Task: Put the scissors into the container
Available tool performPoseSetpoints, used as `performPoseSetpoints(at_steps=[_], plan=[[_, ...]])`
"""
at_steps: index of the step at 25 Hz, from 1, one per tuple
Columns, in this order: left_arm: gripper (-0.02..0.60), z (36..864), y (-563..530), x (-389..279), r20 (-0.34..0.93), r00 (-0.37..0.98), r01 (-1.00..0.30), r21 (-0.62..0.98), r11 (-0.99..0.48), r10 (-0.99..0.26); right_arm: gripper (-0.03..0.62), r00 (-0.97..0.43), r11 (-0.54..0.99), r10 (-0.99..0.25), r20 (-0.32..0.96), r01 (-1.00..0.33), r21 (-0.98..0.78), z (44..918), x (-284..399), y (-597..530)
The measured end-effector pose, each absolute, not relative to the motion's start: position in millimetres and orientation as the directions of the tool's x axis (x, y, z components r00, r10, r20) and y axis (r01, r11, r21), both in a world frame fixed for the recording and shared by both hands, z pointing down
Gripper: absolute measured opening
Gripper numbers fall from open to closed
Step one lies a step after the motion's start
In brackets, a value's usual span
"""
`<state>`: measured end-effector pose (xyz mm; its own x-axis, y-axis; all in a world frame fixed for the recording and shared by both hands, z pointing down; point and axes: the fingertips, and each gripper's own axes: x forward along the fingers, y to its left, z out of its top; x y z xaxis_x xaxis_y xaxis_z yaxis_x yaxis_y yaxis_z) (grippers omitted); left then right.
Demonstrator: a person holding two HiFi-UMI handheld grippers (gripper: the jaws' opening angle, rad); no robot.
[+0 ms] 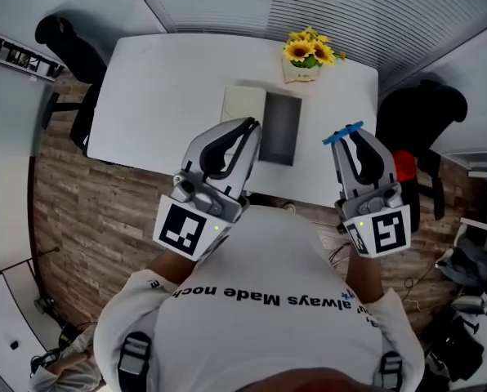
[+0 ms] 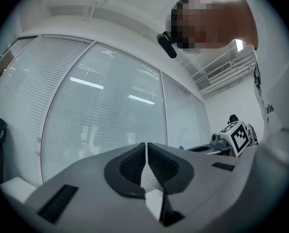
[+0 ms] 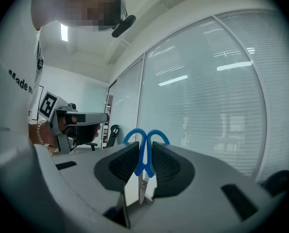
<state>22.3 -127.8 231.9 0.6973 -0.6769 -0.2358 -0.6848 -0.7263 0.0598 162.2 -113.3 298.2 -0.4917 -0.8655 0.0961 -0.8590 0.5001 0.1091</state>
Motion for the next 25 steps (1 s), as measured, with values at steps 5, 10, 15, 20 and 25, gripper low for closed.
performPoseSetpoints(at_steps=[5, 10, 15, 20, 25], plan=[[0.031, 234, -140, 7, -0.241, 0.697, -0.681, 0.07, -0.728, -0.675, 0.094, -0.482, 0.497, -0.866, 0.138, -0.861, 0.11, 315, 148, -129], [0.031, 239, -150, -7, -0.244, 0.698, -0.679, 0.077, -0.73, -0.674, 0.093, -0.471, 0.493, -0.864, 0.176, -0.863, 0.107, 335, 137, -141], [0.031, 242, -159, -17, -0.241, 0.701, -0.673, 0.085, -0.734, -0.671, 0.094, -0.461, 0.489, -0.861, 0.214, -0.867, 0.1, 354, 128, -154], [0.031, 246, -166, -25, -0.236, 0.707, -0.667, 0.092, -0.74, -0.666, 0.093, -0.453, 0.488, -0.855, 0.252, -0.868, 0.093, 372, 119, -164], [0.031, 249, -168, -30, -0.238, 0.709, -0.663, 0.096, -0.743, -0.664, 0.092, -0.442, 0.485, -0.849, 0.289, -0.869, 0.095, 393, 114, -168]])
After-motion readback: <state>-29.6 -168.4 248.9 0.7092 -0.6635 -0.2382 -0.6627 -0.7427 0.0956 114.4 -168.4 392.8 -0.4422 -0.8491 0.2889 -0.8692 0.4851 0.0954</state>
